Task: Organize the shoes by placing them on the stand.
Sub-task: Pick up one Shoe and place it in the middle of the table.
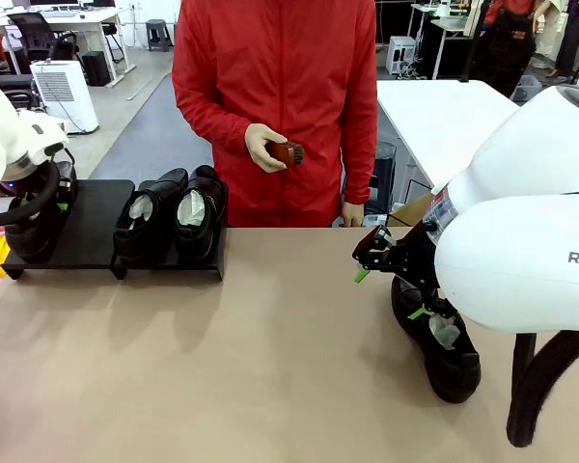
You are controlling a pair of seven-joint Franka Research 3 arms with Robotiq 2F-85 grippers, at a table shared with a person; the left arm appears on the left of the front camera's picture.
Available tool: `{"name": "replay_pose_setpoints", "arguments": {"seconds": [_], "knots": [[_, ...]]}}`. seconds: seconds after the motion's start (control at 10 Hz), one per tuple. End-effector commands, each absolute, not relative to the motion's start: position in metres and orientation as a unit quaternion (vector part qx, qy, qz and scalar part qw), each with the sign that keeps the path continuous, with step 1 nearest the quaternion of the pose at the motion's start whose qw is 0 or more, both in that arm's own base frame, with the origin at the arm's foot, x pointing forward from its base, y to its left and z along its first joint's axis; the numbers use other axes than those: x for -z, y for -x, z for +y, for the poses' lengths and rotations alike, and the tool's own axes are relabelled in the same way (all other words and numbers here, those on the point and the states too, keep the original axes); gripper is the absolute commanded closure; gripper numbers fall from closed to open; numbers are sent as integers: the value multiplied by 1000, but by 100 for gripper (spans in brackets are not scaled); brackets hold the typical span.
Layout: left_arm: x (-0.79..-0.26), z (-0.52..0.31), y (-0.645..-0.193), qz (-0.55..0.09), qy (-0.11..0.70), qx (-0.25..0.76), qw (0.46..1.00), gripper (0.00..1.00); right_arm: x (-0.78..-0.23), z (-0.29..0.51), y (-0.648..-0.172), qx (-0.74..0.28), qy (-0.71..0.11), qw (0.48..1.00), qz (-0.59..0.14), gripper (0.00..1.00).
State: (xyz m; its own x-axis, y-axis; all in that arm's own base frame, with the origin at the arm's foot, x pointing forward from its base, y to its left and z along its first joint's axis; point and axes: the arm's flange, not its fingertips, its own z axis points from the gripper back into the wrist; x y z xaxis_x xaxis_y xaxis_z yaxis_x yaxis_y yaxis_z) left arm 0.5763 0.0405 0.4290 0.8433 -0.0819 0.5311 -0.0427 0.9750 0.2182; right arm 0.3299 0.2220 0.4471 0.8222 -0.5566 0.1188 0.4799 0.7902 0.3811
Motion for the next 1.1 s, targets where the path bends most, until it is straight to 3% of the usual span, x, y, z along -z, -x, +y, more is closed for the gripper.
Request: {"name": "replay_pose_setpoints", "arguments": {"seconds": [0.0, 0.2, 0.4, 0.7, 1.0], "knots": [[-433, 43, -579, -286, -114, 12, 951, 39, -448, 221, -331, 267, -172, 942, -113, 0], [-428, 41, -577, -279, -111, 10, 954, 39, -448, 221, -331, 267, -172, 942, -113, 0], [-480, 33, -545, -363, -175, -7, 915, 39, -448, 221, -331, 267, -172, 942, -113, 0], [-537, 14, -498, -477, -191, 22, 858, 39, -448, 221, -331, 267, -172, 942, -113, 0], [-560, -6, -466, -519, -204, 48, 828, 39, -448, 221, -331, 267, -172, 942, -113, 0]]}}
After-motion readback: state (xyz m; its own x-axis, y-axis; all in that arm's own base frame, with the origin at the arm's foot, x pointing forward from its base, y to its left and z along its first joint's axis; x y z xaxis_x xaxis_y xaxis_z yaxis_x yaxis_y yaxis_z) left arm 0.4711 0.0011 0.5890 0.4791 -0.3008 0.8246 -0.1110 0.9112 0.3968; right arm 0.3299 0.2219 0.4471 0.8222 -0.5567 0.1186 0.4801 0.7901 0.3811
